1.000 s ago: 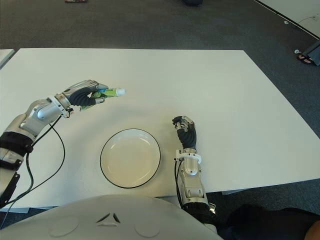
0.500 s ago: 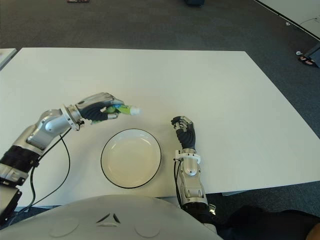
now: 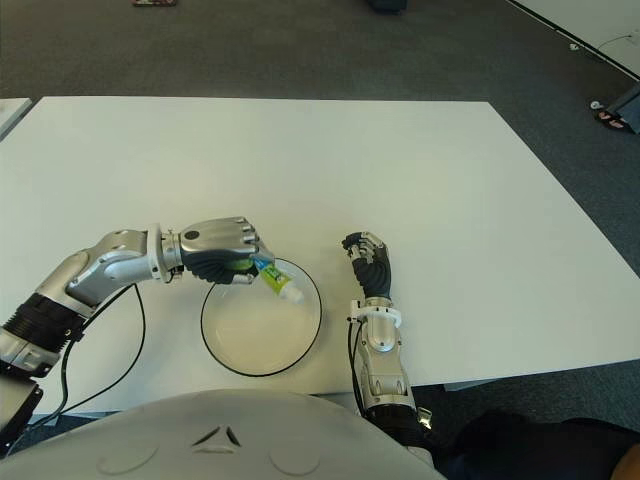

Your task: Put the toothpaste on the table into the plate.

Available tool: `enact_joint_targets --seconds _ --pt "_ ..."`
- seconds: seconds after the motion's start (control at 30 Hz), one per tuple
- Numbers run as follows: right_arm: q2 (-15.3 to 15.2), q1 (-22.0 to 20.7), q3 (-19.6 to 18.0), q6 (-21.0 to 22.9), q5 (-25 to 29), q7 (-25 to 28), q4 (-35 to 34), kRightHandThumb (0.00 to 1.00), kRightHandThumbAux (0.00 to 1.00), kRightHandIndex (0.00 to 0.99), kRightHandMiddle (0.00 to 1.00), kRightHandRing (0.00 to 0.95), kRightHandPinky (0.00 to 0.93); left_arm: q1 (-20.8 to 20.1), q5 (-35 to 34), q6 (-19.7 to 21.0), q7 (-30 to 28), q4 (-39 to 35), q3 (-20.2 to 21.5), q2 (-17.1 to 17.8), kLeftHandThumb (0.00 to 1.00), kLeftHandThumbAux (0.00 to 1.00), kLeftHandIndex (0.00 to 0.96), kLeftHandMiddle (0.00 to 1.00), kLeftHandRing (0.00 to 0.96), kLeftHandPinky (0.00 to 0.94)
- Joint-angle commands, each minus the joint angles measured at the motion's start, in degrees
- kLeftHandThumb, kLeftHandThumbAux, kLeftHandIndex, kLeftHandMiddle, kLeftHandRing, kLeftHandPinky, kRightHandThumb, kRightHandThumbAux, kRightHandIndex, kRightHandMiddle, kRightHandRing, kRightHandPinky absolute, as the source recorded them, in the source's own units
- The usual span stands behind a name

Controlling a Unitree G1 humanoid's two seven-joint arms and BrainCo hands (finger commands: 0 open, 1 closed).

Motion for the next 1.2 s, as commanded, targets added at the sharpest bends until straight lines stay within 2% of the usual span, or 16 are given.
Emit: enact_joint_targets --seconds 0.03,0.37,0.6,0.9,0.97,1.07,1.13,1.17,1.2 --pt "0.02 -0.43 -0.16 -0.41 -0.03 -0.05 0.69 0.699 0.726 0.43 0.487 0.44 0.433 -0.84 7.59 -3.58 4.9 2.89 -1.15 0.01 0.71 0.714 0.437 0.739 0.729 0.723" --pt "0.11 -0.49 -0.16 -0.31 -0.56 -0.7 0.72 0.699 0.726 0.43 0.489 0.447 0.436 1.56 19.78 -5.49 15.94 3.21 -2.6 0.47 0.71 0.713 0.439 0.767 0.757 0.768" --pt "0.06 -0.45 -0.07 0.15 -0.73 -0.67 0.41 0.699 0.726 0.43 0.491 0.445 0.43 4.17 31.34 -1.68 28.84 4.97 -5.18 2.01 0.71 0.712 0.44 0.783 0.771 0.77" --pt "0.07 -0.32 -0.06 0.79 -0.71 -0.73 0.07 0.698 0.727 0.43 0.488 0.441 0.425 3.18 36.78 1.35 38.16 5.58 -8.34 3.78 0.707 0.712 0.439 0.751 0.732 0.696" --pt "0.09 -0.29 -0.07 1.0 -0.72 -0.73 -0.01 0.698 0.727 0.43 0.489 0.439 0.421 2.95 36.87 1.5 39.2 5.79 -8.73 4.25 0.706 0.712 0.437 0.726 0.698 0.657" --pt "0.1 -0.28 -0.08 1.33 -0.77 -0.77 -0.13 0.698 0.727 0.43 0.49 0.438 0.419 2.29 37.03 1.39 40.51 5.95 -9.56 4.98 0.699 0.713 0.427 0.559 0.529 0.509" --pt "0.1 -0.29 -0.08 1.5 -0.82 -0.81 -0.19 0.699 0.726 0.43 0.491 0.437 0.42 1.7 36.75 1.02 40.83 5.98 -10.04 5.46 0.691 0.717 0.414 0.402 0.376 0.379" --pt "0.08 -0.32 -0.08 1.62 -0.88 -0.85 -0.2 0.699 0.726 0.43 0.491 0.437 0.421 0.88 35.46 0.14 39.37 5.41 -9.89 5.98 0.69 0.718 0.412 0.375 0.35 0.358" --pt "0.07 -0.33 -0.08 1.7 -0.93 -0.88 -0.21 0.699 0.726 0.43 0.49 0.436 0.422 0.27 34.5 -0.48 38.29 4.99 -9.8 6.37 0.534 0.731 0.296 0.286 0.261 0.274"
